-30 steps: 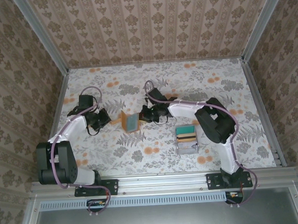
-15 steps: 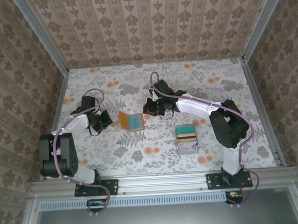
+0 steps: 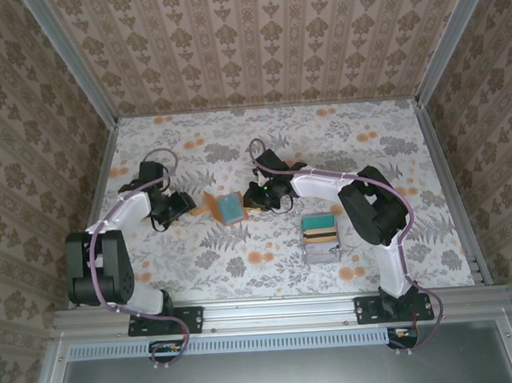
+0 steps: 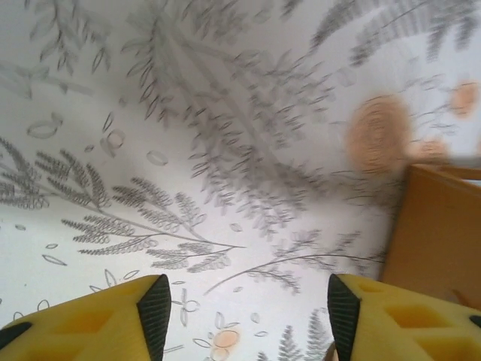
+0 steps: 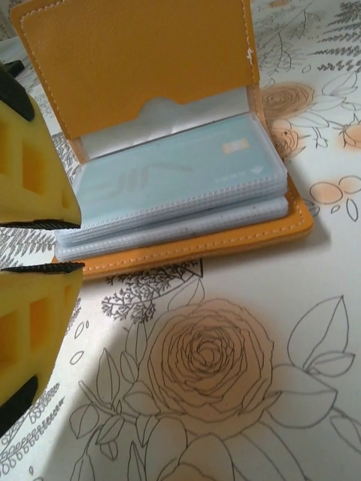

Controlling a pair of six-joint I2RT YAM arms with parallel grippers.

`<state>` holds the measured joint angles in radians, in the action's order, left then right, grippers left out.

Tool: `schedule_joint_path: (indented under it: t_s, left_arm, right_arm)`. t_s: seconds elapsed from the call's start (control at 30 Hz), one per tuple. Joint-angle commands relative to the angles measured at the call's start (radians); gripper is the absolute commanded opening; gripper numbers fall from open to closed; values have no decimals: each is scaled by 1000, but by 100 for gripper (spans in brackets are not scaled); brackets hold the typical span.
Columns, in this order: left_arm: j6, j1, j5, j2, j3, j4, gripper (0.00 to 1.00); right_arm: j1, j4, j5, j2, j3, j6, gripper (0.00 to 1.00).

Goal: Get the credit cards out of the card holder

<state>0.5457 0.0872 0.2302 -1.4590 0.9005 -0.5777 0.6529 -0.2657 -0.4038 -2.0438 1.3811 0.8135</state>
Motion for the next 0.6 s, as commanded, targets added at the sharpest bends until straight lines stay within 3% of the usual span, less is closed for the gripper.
schedule_joint_path:
  t_s: [0.0,0.17,0.57]
  left_arm:
    - [-44,46,-12,52,87,-65,63]
    - [-53,156,-54,31,152,-86,63]
    - [-14,345,-79,-114,235,-53,81]
  right_arm:
    - [7,-1,-15,-9,30,-12,24]
    - [11,6,-13,-12,27,-10,26]
    - [21,20,-9,-10,7,1,26]
